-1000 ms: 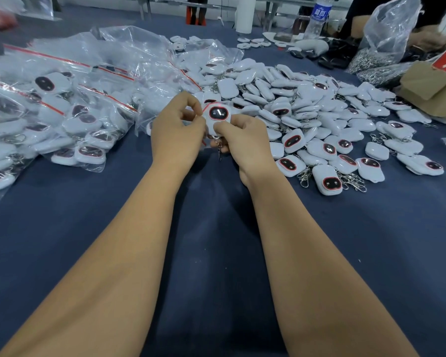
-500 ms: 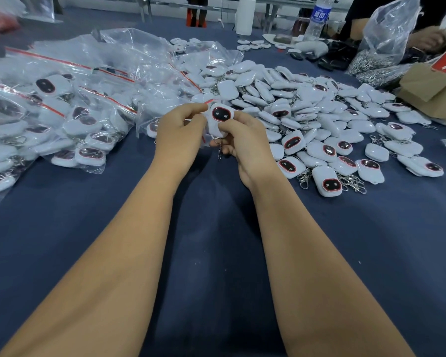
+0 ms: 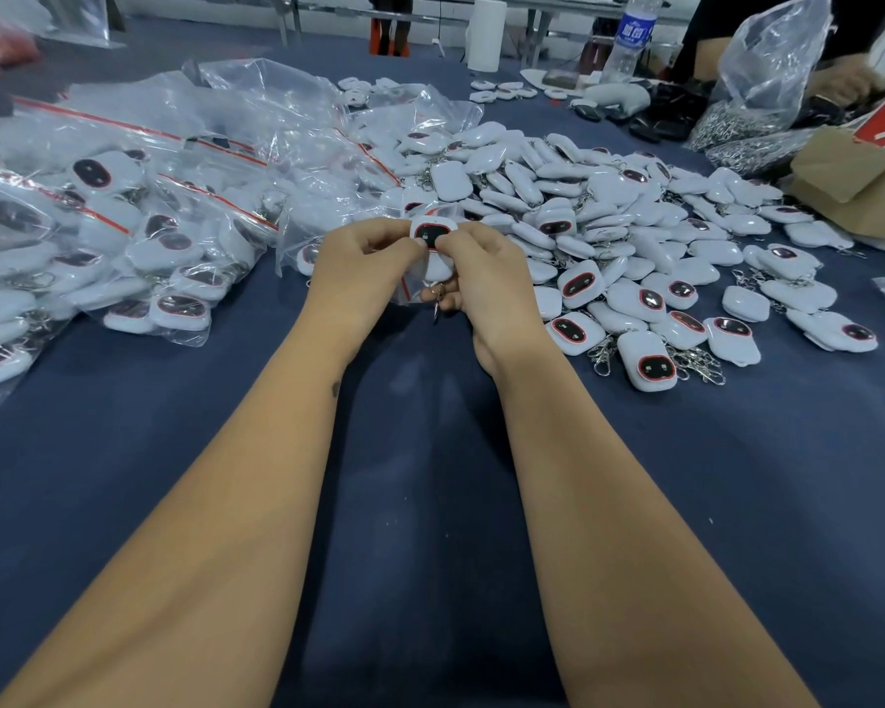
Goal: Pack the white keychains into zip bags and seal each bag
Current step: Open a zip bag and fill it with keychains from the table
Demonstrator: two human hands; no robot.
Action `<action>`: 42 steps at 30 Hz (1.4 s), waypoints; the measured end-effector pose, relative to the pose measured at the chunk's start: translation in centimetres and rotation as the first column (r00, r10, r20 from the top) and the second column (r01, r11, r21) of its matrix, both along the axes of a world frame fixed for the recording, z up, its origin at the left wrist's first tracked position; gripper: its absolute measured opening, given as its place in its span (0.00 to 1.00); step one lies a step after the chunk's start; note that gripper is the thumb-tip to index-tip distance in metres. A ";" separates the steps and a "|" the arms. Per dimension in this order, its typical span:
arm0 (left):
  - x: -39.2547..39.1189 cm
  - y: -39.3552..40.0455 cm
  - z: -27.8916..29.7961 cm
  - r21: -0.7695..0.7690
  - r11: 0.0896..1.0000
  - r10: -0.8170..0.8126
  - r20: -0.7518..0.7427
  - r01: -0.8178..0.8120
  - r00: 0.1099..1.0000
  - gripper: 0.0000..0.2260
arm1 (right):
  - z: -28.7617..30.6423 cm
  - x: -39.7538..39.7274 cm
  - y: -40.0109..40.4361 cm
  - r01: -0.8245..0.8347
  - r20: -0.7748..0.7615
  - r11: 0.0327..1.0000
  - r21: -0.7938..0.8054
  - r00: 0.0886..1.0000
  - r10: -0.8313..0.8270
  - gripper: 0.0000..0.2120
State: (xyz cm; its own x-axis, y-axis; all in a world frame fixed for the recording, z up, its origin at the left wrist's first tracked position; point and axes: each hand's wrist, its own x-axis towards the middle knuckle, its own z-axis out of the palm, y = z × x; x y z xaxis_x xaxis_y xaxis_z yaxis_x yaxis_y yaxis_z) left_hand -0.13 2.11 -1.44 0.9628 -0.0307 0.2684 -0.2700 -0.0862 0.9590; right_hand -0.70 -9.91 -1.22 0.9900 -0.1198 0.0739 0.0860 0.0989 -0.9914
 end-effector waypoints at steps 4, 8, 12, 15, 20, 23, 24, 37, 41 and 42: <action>0.0 0.0 0.0 -0.015 1.000 -0.013 -0.012 0.013 1.000 0.10 | -0.1 0.0 0.1 -0.007 0.002 0.999 -0.049 1.000 0.007 0.08; 0.2 0.1 0.0 -0.027 1.000 0.008 -0.032 -0.009 0.999 0.09 | -0.2 0.2 0.2 -0.014 0.001 0.996 -0.083 1.000 0.014 0.09; 0.3 0.0 -0.1 -0.027 0.999 0.026 -0.054 -0.027 0.998 0.08 | -0.3 0.4 0.0 -0.039 -0.011 0.999 -0.027 0.999 0.039 0.08; 0.4 0.0 -0.1 -0.014 0.999 0.050 -0.047 -0.051 0.998 0.07 | -0.3 0.4 0.0 -0.047 -0.016 0.999 -0.003 0.999 0.047 0.08; 0.5 0.1 -0.2 0.037 0.997 0.073 -0.023 -0.073 0.997 0.08 | -0.4 0.4 0.1 -0.045 -0.023 0.999 -0.014 0.999 0.045 0.09; 0.6 0.1 -0.3 0.046 0.995 0.087 -0.015 -0.086 0.996 0.10 | -0.4 0.5 0.1 -0.038 -0.027 0.999 -0.006 0.999 0.038 0.10; 0.7 0.2 -0.3 0.052 0.996 0.079 -0.017 -0.078 0.997 0.09 | -0.3 0.5 0.1 -0.036 -0.027 0.999 -0.008 0.999 0.036 0.10; 0.6 -0.1 -0.2 -0.026 0.994 0.102 -0.066 -0.104 0.993 0.09 | 0.1 0.1 0.3 0.016 -0.029 1.000 0.001 0.999 -0.016 0.08; 0.9 -0.1 -0.6 0.051 0.979 0.199 -0.028 -0.197 0.980 0.09 | 0.5 0.1 -0.3 0.091 -0.037 0.933 0.348 0.996 -0.084 0.10; 0.9 -0.2 -0.7 0.064 0.975 0.216 -0.027 -0.214 0.976 0.12 | 0.6 0.0 -0.4 0.074 -0.020 0.901 0.427 0.997 -0.073 0.09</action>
